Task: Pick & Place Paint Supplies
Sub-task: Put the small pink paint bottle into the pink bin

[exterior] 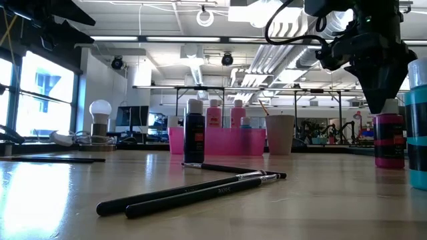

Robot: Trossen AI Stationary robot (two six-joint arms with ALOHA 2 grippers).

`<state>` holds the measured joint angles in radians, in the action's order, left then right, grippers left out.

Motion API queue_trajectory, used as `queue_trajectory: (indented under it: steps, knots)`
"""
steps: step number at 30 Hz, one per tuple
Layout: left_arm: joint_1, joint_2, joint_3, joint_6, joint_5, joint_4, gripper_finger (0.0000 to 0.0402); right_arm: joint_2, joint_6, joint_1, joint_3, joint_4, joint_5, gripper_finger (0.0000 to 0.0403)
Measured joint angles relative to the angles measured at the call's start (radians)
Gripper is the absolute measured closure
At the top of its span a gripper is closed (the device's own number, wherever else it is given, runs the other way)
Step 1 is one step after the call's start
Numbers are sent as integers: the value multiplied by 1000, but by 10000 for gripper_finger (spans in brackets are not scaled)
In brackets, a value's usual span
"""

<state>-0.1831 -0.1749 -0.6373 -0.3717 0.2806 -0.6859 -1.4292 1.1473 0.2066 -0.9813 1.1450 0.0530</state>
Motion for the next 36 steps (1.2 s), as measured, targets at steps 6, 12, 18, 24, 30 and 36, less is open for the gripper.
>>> queue_trajectory:
  steps: [6, 12, 18, 24, 30, 36]
  knots:
    - [0, 0, 0, 0, 1, -30, 130, 0, 0, 0, 0, -2, 0, 251]
    - [0, 0, 0, 0, 1, -43, 130, 0, 0, 0, 0, -8, 0, 251]
    - [0, 0, 0, 0, 1, -43, 130, 0, 0, 0, 0, -9, 0, 273]
    - [0, 0, 0, 0, 1, -43, 130, 0, 0, 0, 0, -9, 0, 291]
    - [0, 0, 0, 0, 0, -47, 130, 0, 5, 0, 0, -9, -1, 263]
    - [0, 0, 0, 0, 0, -50, 130, 0, -56, 0, 0, -9, 0, 270]
